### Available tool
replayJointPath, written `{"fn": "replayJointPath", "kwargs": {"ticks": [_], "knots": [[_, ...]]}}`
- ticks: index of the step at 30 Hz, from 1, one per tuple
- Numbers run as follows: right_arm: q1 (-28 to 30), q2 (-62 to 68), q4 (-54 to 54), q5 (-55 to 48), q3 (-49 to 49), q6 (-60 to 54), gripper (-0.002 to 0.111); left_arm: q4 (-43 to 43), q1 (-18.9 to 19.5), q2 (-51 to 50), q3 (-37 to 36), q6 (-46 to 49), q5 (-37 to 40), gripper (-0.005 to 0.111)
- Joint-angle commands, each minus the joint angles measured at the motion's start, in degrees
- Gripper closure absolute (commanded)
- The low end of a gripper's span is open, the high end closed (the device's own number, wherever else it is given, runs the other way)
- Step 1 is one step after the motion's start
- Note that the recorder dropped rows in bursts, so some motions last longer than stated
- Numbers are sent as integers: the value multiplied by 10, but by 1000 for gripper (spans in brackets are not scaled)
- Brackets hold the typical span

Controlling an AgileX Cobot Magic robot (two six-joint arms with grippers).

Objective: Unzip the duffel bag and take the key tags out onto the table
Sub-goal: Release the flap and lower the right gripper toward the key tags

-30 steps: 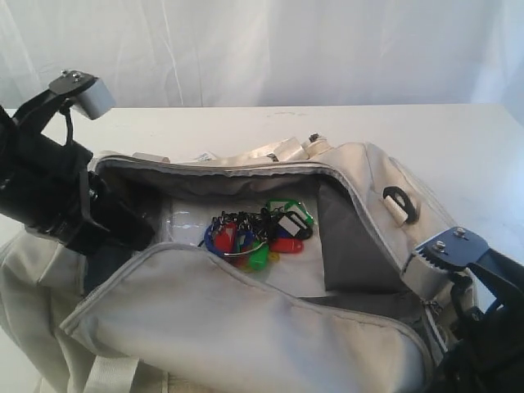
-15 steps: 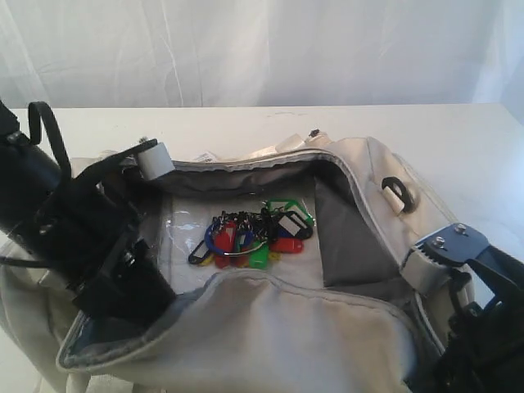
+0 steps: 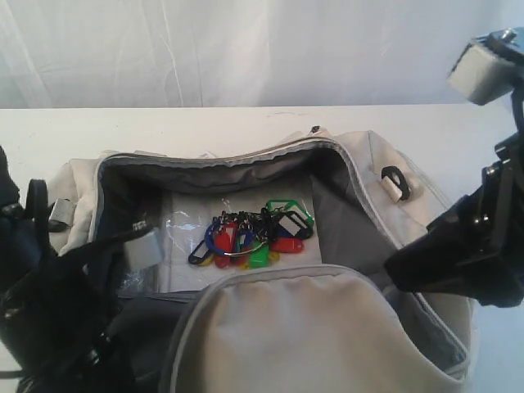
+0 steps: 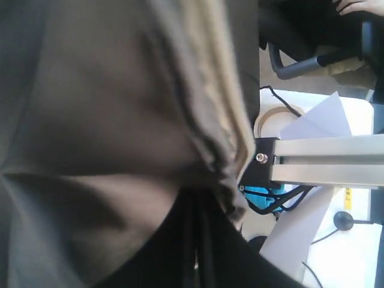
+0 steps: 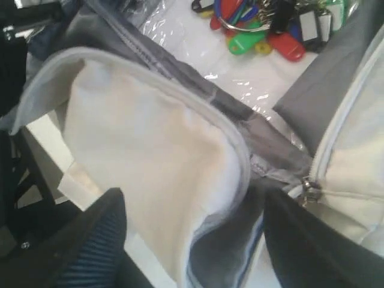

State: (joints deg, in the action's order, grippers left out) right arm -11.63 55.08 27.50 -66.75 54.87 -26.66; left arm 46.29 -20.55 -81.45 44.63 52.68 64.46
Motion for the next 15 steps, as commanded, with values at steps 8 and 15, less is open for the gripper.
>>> {"fn": "replayJointPath", "kwargs": {"ticks": [8, 15], "knots": [[0, 59, 0, 158, -11, 19, 75, 7, -2, 55, -35, -1, 55, 107], [0, 166, 62, 137, -11, -4, 82, -33, -2, 65, -44, -37, 55, 107]]}}
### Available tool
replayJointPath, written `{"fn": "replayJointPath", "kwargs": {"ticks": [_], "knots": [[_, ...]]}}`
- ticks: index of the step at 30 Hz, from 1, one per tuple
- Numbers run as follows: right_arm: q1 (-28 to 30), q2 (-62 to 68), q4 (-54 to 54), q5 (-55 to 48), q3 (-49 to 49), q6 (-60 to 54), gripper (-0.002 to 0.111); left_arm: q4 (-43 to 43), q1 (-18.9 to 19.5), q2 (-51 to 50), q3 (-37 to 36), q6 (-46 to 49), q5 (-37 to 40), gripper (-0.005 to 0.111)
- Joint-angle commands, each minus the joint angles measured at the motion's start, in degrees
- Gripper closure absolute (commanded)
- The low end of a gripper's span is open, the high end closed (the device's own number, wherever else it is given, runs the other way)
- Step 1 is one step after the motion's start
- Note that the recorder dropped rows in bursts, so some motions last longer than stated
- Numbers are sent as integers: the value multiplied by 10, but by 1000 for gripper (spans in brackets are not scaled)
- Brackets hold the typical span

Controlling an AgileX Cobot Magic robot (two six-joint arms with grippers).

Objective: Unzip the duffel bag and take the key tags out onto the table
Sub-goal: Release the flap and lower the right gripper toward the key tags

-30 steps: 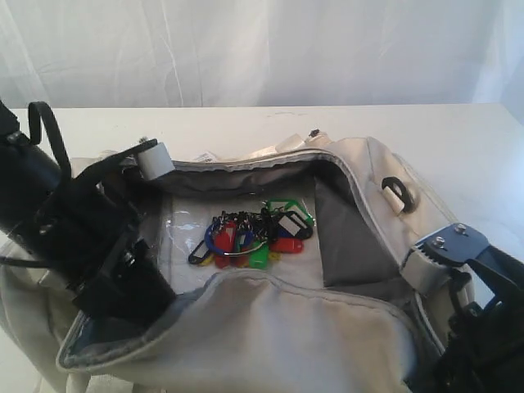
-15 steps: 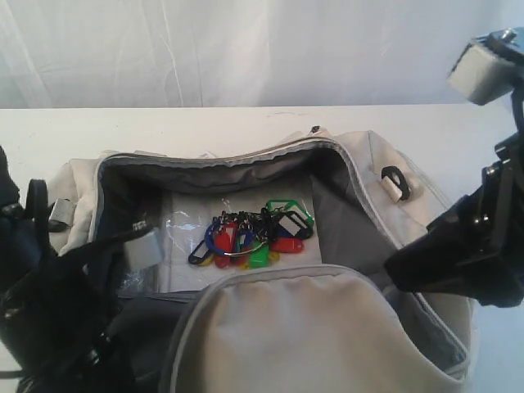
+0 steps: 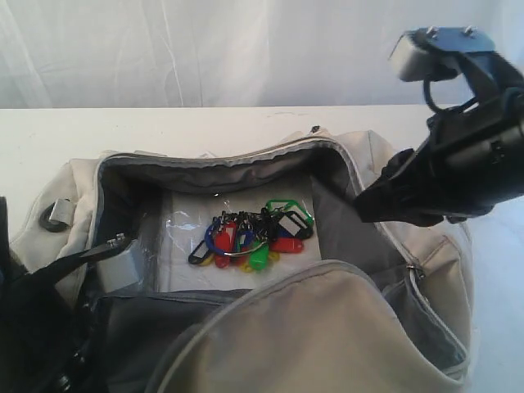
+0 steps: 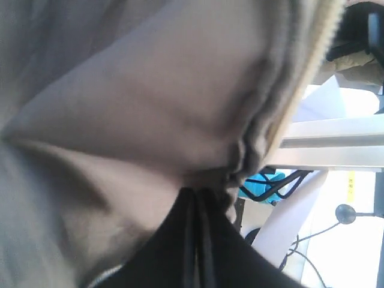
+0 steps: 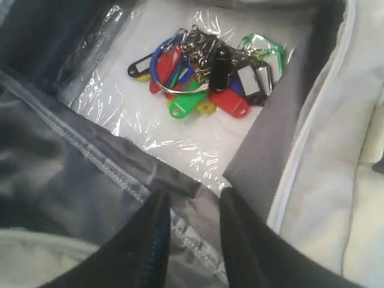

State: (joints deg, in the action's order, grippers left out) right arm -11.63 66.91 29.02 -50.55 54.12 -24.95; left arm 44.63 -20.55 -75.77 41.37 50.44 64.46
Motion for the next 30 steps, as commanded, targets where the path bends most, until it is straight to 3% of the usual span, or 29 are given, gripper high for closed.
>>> {"fn": "replayJointPath", "kwargs": {"ticks": [1, 5, 16, 30], "knots": [[0, 57, 67, -46, -4, -37, 82, -17, -2, 8, -15, -15, 55, 107], [0, 77, 182, -188, -4, -141, 82, -19, -2, 10, -33, -15, 55, 107], [-20, -24, 154, -194, -95, -134, 103, -21, -2, 10, -45, -18, 55, 107], [-20, -46, 47, -191, -109, -122, 106, -51, -1, 45, 129, -85, 47, 107]]}}
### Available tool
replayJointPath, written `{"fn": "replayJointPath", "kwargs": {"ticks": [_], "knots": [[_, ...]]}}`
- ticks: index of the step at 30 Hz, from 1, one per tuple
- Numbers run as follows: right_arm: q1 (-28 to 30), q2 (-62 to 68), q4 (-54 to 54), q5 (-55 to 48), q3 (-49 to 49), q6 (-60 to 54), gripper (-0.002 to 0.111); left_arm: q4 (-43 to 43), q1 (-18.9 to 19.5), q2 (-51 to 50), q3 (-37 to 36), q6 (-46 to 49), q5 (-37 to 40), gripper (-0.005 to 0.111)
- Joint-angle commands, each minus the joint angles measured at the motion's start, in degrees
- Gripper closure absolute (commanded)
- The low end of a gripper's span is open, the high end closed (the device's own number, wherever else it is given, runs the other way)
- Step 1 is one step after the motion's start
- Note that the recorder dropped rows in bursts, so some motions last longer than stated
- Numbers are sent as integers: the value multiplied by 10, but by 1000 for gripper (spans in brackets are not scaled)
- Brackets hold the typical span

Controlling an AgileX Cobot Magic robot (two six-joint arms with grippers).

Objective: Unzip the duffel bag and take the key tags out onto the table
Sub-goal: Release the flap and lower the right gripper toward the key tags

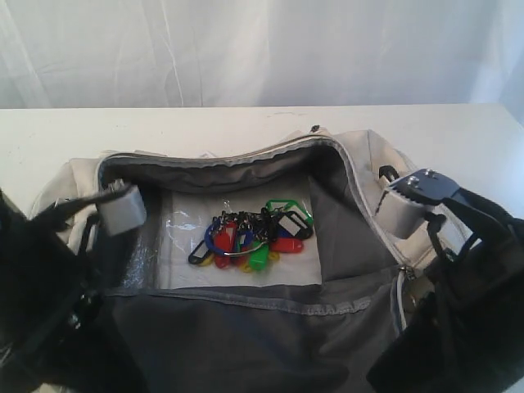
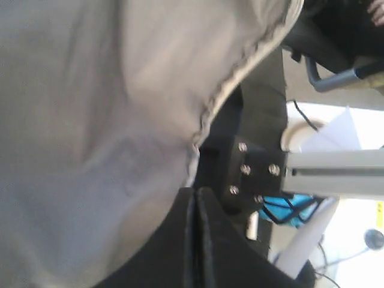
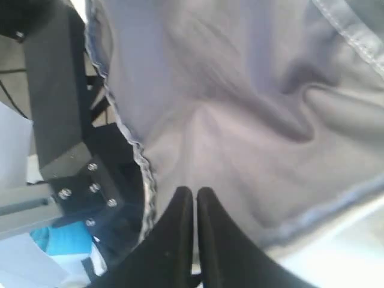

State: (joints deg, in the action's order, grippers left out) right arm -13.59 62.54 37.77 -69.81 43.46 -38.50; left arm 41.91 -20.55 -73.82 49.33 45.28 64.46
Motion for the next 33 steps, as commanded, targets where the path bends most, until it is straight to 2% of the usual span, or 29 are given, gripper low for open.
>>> {"fn": "replayJointPath", "kwargs": {"ticks": [1, 7, 10, 18, 24, 29, 33], "knots": [[-1, -3, -53, 15, -2, 24, 106, -41, -1, 30, 61, -47, 34, 107], [-1, -3, -154, 64, -2, 127, 105, -264, -1, 69, 127, -236, -3, 107], [-1, -3, -162, 66, 1, 135, 105, -317, -1, 94, 131, -252, 5, 107], [-1, -3, -158, 97, 72, 142, 106, -330, -1, 169, 85, -271, -18, 107], [-9, 41, -158, 134, 153, 148, 108, -321, -1, 191, 19, -275, -81, 107], [-52, 140, -173, 145, 211, 132, 108, -318, -1, 191, -30, -274, -155, 107], [-113, 213, -186, 148, 260, 132, 108, -318, -1, 191, -54, -269, -178, 107]]}}
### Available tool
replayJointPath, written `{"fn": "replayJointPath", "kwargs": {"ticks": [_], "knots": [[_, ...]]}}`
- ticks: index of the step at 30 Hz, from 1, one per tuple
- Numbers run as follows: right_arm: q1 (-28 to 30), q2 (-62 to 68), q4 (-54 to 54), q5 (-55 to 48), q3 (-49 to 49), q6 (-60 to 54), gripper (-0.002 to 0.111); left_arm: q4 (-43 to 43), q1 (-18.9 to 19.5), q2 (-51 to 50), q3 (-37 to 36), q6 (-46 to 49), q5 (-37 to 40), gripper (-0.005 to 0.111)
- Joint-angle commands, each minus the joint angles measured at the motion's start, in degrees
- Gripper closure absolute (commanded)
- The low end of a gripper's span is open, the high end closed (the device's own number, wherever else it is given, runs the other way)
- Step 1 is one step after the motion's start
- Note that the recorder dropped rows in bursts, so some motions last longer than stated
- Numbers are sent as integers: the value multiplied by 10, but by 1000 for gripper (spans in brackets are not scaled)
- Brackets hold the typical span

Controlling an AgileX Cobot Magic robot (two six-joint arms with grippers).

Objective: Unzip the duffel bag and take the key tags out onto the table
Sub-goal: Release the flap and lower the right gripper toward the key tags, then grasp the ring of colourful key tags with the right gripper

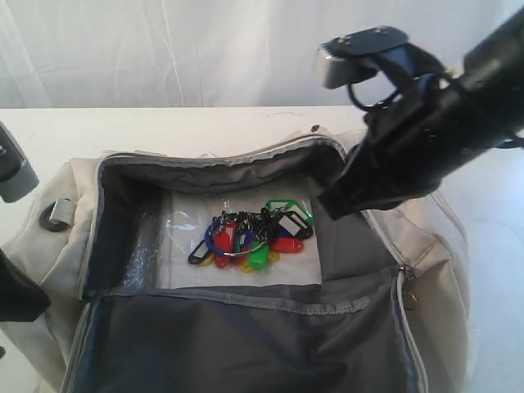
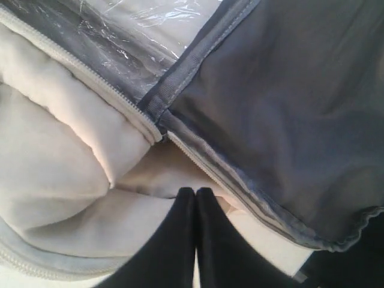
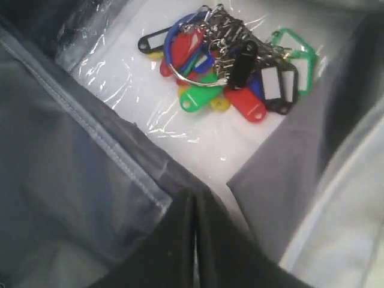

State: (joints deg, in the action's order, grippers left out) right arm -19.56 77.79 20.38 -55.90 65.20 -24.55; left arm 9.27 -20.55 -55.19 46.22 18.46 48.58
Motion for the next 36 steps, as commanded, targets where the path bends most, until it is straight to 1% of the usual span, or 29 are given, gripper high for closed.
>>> {"fn": "replayJointPath", "kwargs": {"ticks": [1, 4, 7, 8, 9, 10, 11, 12, 13, 14, 15, 16, 18, 19, 22, 26, 32, 35, 36], "knots": [[-69, 77, -21, 17, 55, -8, 108, 8, -1, 5, -26, 4, -15, 107], [-101, 118, -59, 42, 86, -8, 108, 8, -1, 5, -29, 8, 0, 107], [-113, 178, -99, 38, 120, -7, 108, 8, -1, 5, -29, 8, 2, 107], [-113, 195, -99, 28, 131, -7, 106, 8, -1, 5, -29, 8, 2, 107], [-113, 226, -99, -4, 157, -7, 97, 9, -1, 5, -29, 8, 6, 107], [-113, 237, -99, -24, 171, -6, 91, 16, -1, 5, -29, 8, 11, 107], [-113, 264, -99, -64, 204, 6, 77, 29, -1, 5, -32, 11, 18, 107], [-113, 274, -99, -75, 217, 10, 72, 33, -1, 5, -35, 13, 18, 107], [-114, 293, -99, -86, 245, 10, 59, 37, -1, 5, -45, 14, 18, 107], [-114, 305, -99, -86, 262, 8, 53, 38, -1, 5, -49, 14, 20, 107], [-118, 315, -100, -86, 272, -5, 50, 40, -1, 5, -50, 14, 22, 107], [-123, 325, -100, -85, 279, -47, 48, 47, -1, 5, -50, 14, 24, 107], [-136, 342, -113, -62, 282, -106, 48, 59, -1, 5, -50, 25, 24, 107], [-141, 349, -137, -46, 282, -112, 47, 59, -1, 5, -50, 25, 24, 107], [-147, 380, -207, -28, 282, -62, 42, 59, -1, 5, -50, 25, 25, 107], [-147, 401, -210, -26, 282, -62, 40, 59, -1, 5, -50, 25, 26, 107], [-147, 427, -246, 22, 282, -41, 41, 62, -1, 5, -50, 28, 26, 107], [-147, 432, -252, 18, 282, -34, 47, 62, -1, 5, -50, 29, 26, 107], [-147, 432, -252, 12, 282, -34, 54, 63, -1, 5, -50, 29, 26, 107]]}}
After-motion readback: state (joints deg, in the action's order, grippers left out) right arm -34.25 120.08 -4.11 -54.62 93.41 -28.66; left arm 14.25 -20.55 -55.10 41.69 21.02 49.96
